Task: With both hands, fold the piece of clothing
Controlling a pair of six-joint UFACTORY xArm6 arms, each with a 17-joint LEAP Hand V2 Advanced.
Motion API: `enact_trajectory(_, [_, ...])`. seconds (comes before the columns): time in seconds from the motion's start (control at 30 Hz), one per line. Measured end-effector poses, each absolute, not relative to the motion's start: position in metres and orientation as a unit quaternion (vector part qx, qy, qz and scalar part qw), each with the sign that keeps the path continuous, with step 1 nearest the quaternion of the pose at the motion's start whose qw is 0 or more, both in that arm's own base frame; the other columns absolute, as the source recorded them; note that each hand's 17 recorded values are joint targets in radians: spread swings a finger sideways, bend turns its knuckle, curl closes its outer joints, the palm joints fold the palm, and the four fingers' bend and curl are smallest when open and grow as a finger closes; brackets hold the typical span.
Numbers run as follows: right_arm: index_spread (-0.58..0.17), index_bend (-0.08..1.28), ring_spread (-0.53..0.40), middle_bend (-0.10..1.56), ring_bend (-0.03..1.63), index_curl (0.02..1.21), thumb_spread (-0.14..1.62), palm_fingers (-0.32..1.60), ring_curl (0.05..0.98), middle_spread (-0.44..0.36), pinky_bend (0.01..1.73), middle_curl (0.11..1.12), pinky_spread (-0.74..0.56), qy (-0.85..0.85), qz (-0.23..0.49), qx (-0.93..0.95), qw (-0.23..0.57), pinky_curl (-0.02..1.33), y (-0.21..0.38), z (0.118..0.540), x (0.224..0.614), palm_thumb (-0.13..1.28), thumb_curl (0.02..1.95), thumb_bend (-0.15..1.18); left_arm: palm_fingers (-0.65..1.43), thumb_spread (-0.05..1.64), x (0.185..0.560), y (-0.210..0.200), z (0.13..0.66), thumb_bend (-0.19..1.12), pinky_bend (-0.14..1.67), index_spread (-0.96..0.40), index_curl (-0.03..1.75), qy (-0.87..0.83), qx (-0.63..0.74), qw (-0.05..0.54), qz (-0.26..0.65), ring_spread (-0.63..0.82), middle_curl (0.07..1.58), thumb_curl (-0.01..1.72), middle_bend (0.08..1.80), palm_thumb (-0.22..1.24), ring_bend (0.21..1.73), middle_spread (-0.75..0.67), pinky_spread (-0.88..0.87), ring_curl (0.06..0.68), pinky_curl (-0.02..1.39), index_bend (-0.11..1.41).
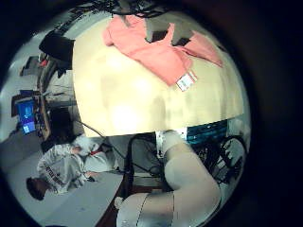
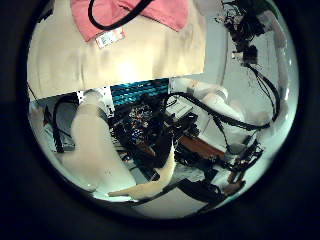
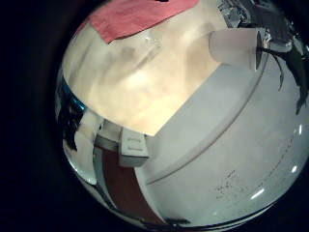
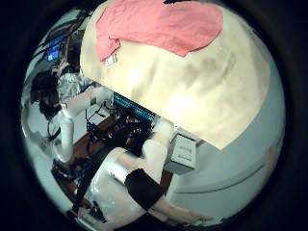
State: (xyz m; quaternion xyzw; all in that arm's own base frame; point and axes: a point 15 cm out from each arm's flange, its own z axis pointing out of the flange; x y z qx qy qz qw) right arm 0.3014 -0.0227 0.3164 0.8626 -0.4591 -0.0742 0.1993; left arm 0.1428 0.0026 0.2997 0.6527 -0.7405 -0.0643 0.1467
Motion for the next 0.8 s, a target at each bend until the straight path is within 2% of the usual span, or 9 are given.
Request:
enact_trajectory(0.33, [-0.411, 0.18, 0.286, 0.17, 0.21, 0.30, 1.04, -0.01, 0.261, 0.124, 0.32, 0.25, 0.35, -0.465, -0.073, 0.861, 0.194, 0.33, -0.025, 0.320, 0.305, 0.28, 0.27, -0.03, 0.05, 0.87, 0.148, 0.006, 0.304, -0.03, 0.27, -0.02, 0.29, -0.744, 0.649, 0.141, -0.072, 0.53, 0.32, 0.32, 0.20, 0.17, 0.46, 0.33, 0.52, 0.214, 0.31, 0.16])
enact_trajectory(0.53, [-0.406, 0.18, 0.281, 0.17, 0.21, 0.30, 1.04, 0.00, 0.263, 0.124, 0.31, 0.25, 0.35, -0.466, -0.077, 0.860, 0.192, 0.33, -0.019, 0.320, 0.302, 0.28, 0.27, -0.02, 0.09, 0.88, 0.145, 0.001, 0.285, -0.03, 0.26, 0.03, 0.29, -0.746, 0.645, 0.147, -0.077, 0.52, 0.33, 0.32, 0.23, 0.18, 0.45, 0.28, 0.52, 0.211, 0.31, 0.16])
enact_trajectory(0.8, [-0.392, 0.18, 0.282, 0.18, 0.21, 0.30, 1.05, 0.00, 0.264, 0.124, 0.31, 0.26, 0.35, -0.486, -0.092, 0.849, 0.185, 0.33, -0.014, 0.315, 0.295, 0.28, 0.27, -0.02, 0.13, 0.89, 0.184, -0.017, 0.246, -0.03, 0.28, 0.10, 0.28, -0.763, 0.638, 0.095, -0.038, 0.47, 0.34, 0.32, 0.25, 0.20, 0.46, 0.22, 0.47, 0.216, 0.32, 0.14])
